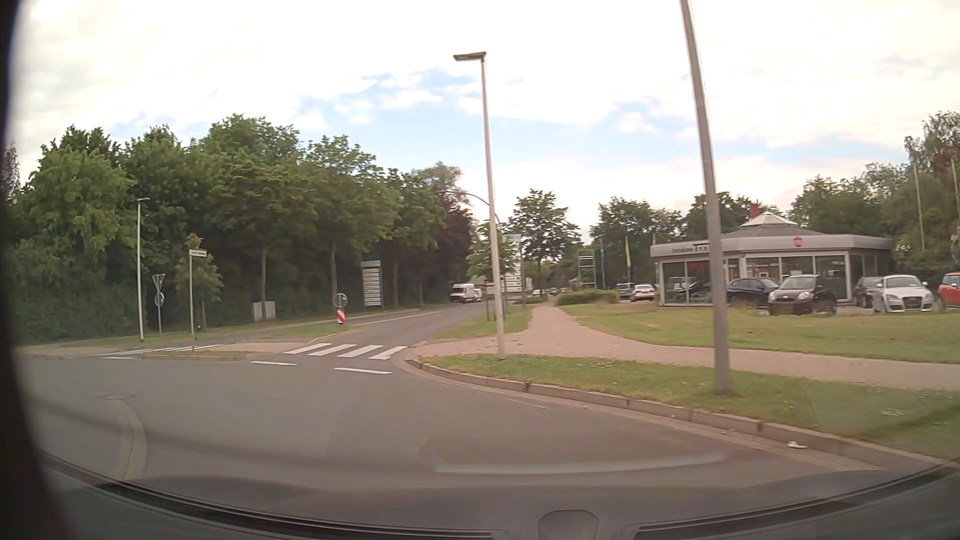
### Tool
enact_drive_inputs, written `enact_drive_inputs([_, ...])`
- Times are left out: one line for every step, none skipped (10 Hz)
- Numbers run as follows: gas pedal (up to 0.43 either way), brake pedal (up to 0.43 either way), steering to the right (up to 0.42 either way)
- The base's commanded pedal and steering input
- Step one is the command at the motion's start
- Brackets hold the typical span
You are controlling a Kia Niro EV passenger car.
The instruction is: Follow the waypoints while adhering to traffic rules and regulations
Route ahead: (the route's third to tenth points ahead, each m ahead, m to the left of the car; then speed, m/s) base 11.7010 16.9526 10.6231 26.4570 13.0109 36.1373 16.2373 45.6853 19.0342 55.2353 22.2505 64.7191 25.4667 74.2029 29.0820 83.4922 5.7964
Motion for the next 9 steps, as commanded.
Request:
enact_drive_inputs([0.138, 0.006, -0.378])
enact_drive_inputs([0.150, 0.006, -0.378])
enact_drive_inputs([0.150, 0.006, -0.379])
enact_drive_inputs([0.150, 0.006, -0.379])
enact_drive_inputs([0.157, 0.006, -0.376])
enact_drive_inputs([0.169, 0.006, -0.370])
enact_drive_inputs([0.169, 0.006, -0.356])
enact_drive_inputs([0.169, 0.006, -0.344])
enact_drive_inputs([0.169, 0.006, -0.330])
